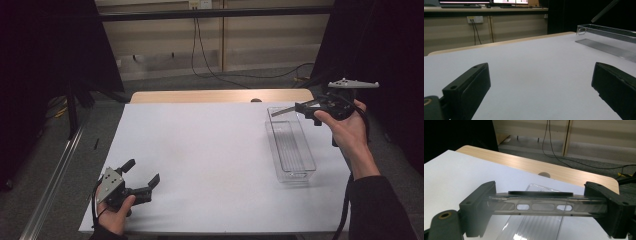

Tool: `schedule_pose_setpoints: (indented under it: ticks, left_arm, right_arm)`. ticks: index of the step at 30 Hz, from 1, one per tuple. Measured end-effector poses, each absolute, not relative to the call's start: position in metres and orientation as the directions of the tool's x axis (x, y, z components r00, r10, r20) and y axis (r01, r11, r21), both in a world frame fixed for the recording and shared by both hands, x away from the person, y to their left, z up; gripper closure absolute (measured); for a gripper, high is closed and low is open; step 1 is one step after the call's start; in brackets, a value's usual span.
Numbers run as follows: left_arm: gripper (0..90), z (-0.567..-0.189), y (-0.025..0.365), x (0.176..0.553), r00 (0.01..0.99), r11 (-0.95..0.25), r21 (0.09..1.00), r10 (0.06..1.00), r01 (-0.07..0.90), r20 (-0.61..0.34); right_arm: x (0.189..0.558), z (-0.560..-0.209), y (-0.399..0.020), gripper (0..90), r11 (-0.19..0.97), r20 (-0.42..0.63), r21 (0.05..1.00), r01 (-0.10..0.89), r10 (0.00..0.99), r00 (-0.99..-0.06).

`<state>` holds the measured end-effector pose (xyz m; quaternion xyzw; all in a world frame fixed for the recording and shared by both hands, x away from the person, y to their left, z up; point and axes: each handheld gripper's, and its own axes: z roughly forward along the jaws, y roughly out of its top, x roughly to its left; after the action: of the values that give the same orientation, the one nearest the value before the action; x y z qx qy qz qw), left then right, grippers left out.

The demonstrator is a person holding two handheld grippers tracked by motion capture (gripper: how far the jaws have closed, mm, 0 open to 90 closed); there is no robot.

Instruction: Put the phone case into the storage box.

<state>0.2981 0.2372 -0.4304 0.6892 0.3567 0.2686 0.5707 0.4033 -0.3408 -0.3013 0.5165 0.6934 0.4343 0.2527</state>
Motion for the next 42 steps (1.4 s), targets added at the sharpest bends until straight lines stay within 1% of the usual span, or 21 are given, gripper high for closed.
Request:
schedule_pose_setpoints:
  ticks: [9,11,23,29,37,42]
  left_arm:
    - [2.0,-0.431,0.236,0.298,0.606,-0.094,0.978,0.794,0.187,-0.039]
    - [2.0,-0.431,0.236,0.298,0.607,-0.093,0.978,0.794,0.188,-0.041]
    - [2.1,-0.431,0.235,0.298,0.613,-0.094,0.977,0.789,0.193,-0.045]
    - [2.1,-0.431,0.235,0.298,0.613,-0.096,0.977,0.789,0.192,-0.043]
    - [2.0,-0.432,0.234,0.299,0.614,-0.098,0.975,0.788,0.198,-0.046]
    - [2.0,-0.432,0.233,0.298,0.614,-0.097,0.974,0.788,0.203,-0.050]
  right_arm:
    - [0.414,-0.313,-0.336,11.7,0.110,0.066,0.838,0.534,0.952,-0.300]
    - [0.415,-0.317,-0.333,11.7,0.137,0.024,0.840,0.525,0.957,-0.288]
    - [0.417,-0.341,-0.331,11.7,0.093,0.050,0.829,0.552,0.970,-0.239]
    - [0.421,-0.348,-0.323,11.7,0.099,0.025,0.832,0.546,0.976,-0.214]
    - [0.426,-0.357,-0.315,11.7,0.057,0.038,0.830,0.554,0.987,-0.158]
    - [0.430,-0.361,-0.310,11.7,0.060,0.023,0.826,0.560,0.990,-0.141]
